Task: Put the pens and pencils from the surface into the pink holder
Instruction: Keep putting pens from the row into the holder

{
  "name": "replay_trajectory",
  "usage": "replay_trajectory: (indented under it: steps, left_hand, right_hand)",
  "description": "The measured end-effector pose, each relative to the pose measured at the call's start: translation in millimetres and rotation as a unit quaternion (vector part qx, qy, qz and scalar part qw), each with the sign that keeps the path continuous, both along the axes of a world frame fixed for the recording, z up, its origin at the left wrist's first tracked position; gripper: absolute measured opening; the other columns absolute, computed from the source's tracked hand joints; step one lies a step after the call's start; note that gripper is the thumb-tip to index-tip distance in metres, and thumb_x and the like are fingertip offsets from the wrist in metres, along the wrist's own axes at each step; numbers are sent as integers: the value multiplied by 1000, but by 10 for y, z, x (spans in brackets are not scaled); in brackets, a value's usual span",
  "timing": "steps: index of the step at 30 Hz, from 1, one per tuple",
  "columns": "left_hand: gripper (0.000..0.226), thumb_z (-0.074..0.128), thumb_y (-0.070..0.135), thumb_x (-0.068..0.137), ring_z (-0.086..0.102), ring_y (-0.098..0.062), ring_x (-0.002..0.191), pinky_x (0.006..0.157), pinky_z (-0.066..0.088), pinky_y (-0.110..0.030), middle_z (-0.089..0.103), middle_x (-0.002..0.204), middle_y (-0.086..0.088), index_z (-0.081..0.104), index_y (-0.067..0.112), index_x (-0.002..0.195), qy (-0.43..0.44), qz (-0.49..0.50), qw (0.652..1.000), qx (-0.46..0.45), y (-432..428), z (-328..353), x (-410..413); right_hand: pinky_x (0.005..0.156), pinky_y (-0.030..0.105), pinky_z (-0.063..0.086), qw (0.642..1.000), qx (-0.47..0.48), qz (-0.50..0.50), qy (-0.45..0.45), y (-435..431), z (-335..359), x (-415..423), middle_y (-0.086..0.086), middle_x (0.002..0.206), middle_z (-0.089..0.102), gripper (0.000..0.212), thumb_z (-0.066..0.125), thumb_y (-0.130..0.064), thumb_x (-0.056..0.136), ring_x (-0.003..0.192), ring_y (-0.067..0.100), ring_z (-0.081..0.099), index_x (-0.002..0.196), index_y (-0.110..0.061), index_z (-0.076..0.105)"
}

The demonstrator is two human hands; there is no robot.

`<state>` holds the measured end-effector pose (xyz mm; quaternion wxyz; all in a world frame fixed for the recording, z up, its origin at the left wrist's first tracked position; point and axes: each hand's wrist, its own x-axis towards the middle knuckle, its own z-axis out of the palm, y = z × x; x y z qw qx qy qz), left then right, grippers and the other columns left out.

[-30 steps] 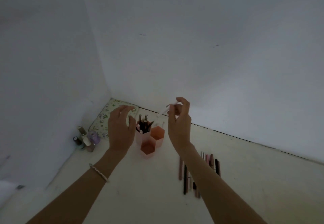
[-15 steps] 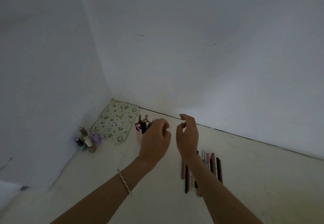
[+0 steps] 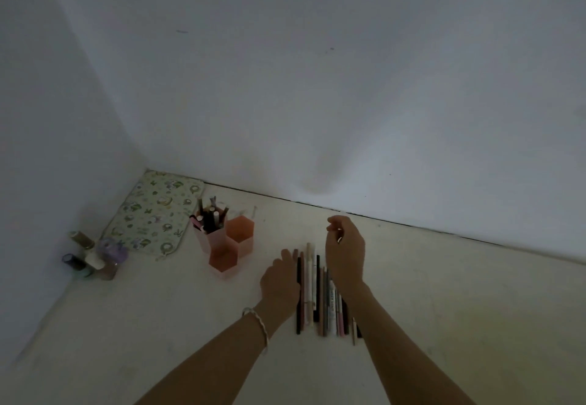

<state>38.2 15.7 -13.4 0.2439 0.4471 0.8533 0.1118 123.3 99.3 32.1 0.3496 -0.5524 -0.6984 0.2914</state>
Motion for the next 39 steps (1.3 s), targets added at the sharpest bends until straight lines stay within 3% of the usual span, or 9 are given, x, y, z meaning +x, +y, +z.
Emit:
replay_trajectory:
  steps: [6,10,17,22,28,30,34,36,39]
  left_hand:
    - [94,61,22,88,65,-18,80,62,54,-28,59,100,-4,-6,23,154,-76,11,992,103,153,379,-271]
    - [91,64,8,77,57,-9,58,41,42,-11,55,83,0,15,39,148,-153,25,962,225,195,801,-573]
    - [74,57,12,80,62,-9,63,57,58,-29,58,79,6,25,39,142,-135,33,943,302,54,1054,-777]
    - [57,55,15,93,63,-4,64,54,56,-18,59,77,12,32,38,140,-131,52,907,398,-12,1166,-1023]
    - [53,57,19,95,66,-1,70,56,56,-19,60,88,13,33,36,139,3,124,875,468,-223,1281,-1698]
    - [55,60,19,93,67,-4,72,59,57,-23,62,95,11,35,37,138,30,114,894,433,-342,1171,-1752]
    - [37,65,19,89,66,-18,88,75,53,-32,69,97,1,55,23,124,123,53,922,364,-523,859,-1728]
    - [23,68,19,85,62,-30,105,89,47,-39,69,108,-6,69,15,108,200,31,910,362,-562,758,-1733]
    - [33,53,25,90,54,-33,117,99,40,-43,62,123,-12,68,12,116,224,104,884,397,-589,782,-1776]
  right_hand:
    - [75,27,48,976,-40,101,-191,-114,-244,-26,1,92,64,12,57,-19,90,84,16,59,94,-11,66]
    - [83,35,49,929,-52,125,-344,-235,-332,-164,4,90,63,24,51,-31,90,88,21,61,85,-11,63]
    - [75,30,49,896,-79,136,-414,-409,-445,-356,4,108,65,20,50,-23,95,98,19,60,103,-12,64]
    - [48,23,34,950,-128,98,-266,-327,-259,-505,2,66,57,23,58,-26,82,55,14,51,64,-11,54]
    - [46,29,34,994,-77,76,6,-25,327,-748,0,61,48,12,50,-17,91,50,14,40,83,-11,44]
    - [48,30,38,993,-52,85,58,-14,471,-831,2,62,53,4,49,-15,95,50,13,43,96,-12,46]
    - [48,21,45,984,-6,101,149,-126,653,-979,9,72,61,33,47,-12,98,52,12,52,127,-23,35]
    - [53,27,50,978,23,117,169,-202,704,-1032,12,77,63,34,46,-13,99,60,21,60,126,-29,34]
    - [63,25,53,968,59,142,197,-326,721,-1130,4,81,67,31,46,-17,99,69,16,65,124,-30,34]
